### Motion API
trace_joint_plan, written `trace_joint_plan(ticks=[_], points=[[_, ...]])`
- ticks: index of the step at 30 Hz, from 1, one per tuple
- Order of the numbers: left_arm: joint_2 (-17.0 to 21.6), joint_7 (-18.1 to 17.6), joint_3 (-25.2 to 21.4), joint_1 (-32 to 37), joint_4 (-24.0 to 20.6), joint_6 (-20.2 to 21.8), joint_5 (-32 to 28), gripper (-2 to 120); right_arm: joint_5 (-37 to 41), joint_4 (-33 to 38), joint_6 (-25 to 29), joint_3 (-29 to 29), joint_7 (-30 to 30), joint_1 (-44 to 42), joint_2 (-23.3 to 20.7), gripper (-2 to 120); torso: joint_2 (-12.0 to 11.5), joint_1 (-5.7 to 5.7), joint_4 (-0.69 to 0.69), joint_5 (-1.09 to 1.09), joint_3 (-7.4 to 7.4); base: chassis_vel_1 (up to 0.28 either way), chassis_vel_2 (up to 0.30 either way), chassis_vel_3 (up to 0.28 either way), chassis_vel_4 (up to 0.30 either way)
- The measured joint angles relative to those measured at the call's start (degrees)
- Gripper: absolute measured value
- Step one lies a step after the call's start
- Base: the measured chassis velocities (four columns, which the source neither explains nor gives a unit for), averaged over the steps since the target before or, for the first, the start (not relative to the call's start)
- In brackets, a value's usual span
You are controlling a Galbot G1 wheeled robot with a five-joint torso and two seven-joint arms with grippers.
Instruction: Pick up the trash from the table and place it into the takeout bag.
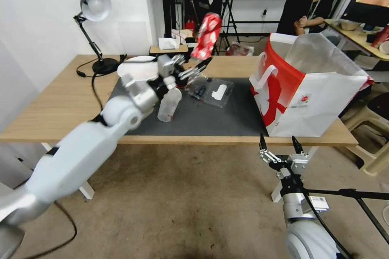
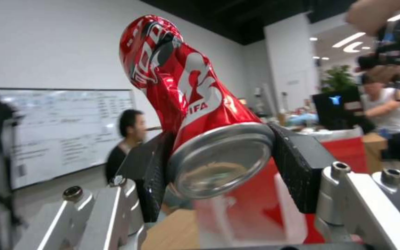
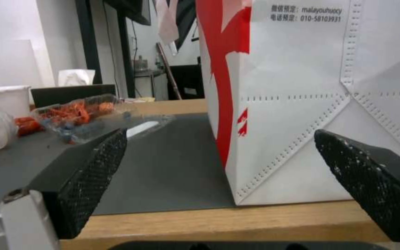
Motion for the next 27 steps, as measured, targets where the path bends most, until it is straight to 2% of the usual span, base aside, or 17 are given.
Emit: trace_joint_plan(ticks=[2,3,5,6,9,13,16,21,27], points=[[-2.4,-0.3,4.9,-4.8,2.1,0.1,-1.0,50,-0.1,-0.1,0.0,0.2,0.0,0.0,0.2,100,0.0,0.00,0.00,-0.02,0.01,0.000,0.000,0.000,0.000],[-2.4,-0.3,4.9,-4.8,2.1,0.1,-1.0,50,-0.1,-0.1,0.0,0.2,0.0,0.0,0.2,100,0.0,0.00,0.00,-0.02,0.01,0.000,0.000,0.000,0.000],[-5.9,-0.4,9.4,-9.7,4.5,0.3,-1.8,50,-0.2,-0.2,0.0,0.4,0.0,0.0,0.4,100,0.0,0.00,-0.01,-0.02,0.00,0.000,0.000,0.000,0.000],[-5.9,-0.4,9.4,-9.7,4.5,0.3,-1.8,50,-0.2,-0.2,0.0,0.4,0.0,0.0,0.4,100,0.0,0.00,-0.01,-0.02,0.00,0.000,0.000,0.000,0.000],[-11.5,-0.4,14.4,-15.5,8.8,0.3,-3.1,50,-0.2,-0.1,0.0,1.0,-0.1,-0.1,0.7,100,0.0,0.00,-0.03,-0.01,0.01,0.000,0.000,0.000,0.000],[-14.2,-0.4,16.9,-18.2,11.4,0.3,-3.9,50,-0.2,0.1,0.0,1.3,-0.1,-0.2,0.9,100,0.0,0.00,-0.01,-0.02,0.01,0.000,0.000,0.000,0.000],[-17.6,-0.3,19.5,-21.0,15.3,0.6,-4.7,50,-0.2,0.0,0.2,1.7,-0.3,-0.5,1.2,100,0.0,-0.02,0.00,-0.03,0.00,0.000,0.000,0.000,0.000],[-20.5,0.2,22.8,-23.6,19.7,0.7,-5.5,50,-0.2,-0.2,0.4,1.7,-0.3,-0.2,1.5,100,0.0,-0.01,-0.01,-0.02,0.01,0.000,0.000,0.000,0.000],[-22.0,1.1,24.7,-25.2,21.8,1.5,-6.7,50,-0.1,-0.2,0.4,1.7,-0.3,0.1,1.6,100,0.0,-0.01,0.00,-0.04,0.00,0.000,0.000,0.000,0.000]])
